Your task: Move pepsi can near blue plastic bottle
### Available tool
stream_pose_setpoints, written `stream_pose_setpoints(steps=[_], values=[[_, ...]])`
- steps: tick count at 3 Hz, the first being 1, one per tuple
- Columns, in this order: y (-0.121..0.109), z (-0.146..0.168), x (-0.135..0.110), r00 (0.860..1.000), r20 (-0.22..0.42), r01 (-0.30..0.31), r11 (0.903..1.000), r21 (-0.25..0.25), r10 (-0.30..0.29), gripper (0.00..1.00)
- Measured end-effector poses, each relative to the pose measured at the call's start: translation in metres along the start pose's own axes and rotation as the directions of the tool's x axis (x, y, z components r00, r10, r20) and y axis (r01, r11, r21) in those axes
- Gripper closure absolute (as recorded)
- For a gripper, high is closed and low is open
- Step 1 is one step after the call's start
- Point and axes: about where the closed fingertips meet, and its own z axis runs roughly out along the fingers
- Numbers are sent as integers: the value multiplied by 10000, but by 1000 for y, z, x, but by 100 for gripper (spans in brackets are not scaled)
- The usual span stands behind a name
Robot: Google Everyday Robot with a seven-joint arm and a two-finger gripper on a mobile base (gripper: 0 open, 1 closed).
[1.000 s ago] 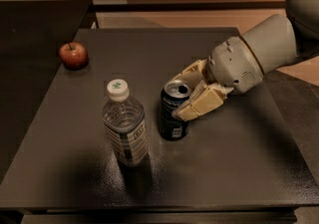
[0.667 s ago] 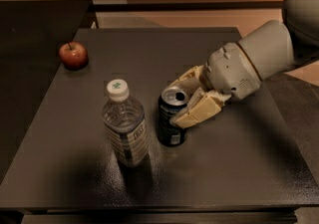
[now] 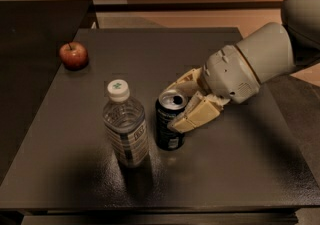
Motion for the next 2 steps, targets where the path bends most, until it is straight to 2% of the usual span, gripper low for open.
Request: stream_pose_setpoints(steps=[1, 2], values=[[1, 1, -2, 10000, -18, 33, 10000, -9, -33, 13], [1, 2, -3, 10000, -36, 67, 10000, -18, -67, 0]])
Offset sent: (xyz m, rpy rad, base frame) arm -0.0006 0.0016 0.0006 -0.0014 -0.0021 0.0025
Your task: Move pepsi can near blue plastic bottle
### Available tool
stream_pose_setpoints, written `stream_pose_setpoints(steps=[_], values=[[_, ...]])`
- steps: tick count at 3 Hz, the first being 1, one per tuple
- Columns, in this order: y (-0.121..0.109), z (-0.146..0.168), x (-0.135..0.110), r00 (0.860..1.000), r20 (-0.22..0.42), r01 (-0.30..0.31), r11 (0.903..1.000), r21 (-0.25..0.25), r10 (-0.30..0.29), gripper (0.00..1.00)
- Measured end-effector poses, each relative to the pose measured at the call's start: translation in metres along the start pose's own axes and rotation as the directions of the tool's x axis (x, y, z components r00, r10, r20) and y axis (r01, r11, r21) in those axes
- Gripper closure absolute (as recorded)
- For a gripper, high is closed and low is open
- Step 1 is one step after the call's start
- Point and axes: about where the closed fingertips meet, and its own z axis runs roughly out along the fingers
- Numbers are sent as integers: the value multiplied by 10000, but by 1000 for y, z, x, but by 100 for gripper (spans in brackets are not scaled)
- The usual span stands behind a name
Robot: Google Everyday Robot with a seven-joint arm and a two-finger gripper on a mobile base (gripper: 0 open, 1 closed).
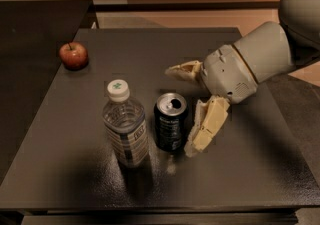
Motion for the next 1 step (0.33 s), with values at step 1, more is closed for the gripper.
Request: stream_pose_setpoints(steps=[1], values=[[0, 0, 0, 10000, -1, 1, 10000, 0, -1, 0]])
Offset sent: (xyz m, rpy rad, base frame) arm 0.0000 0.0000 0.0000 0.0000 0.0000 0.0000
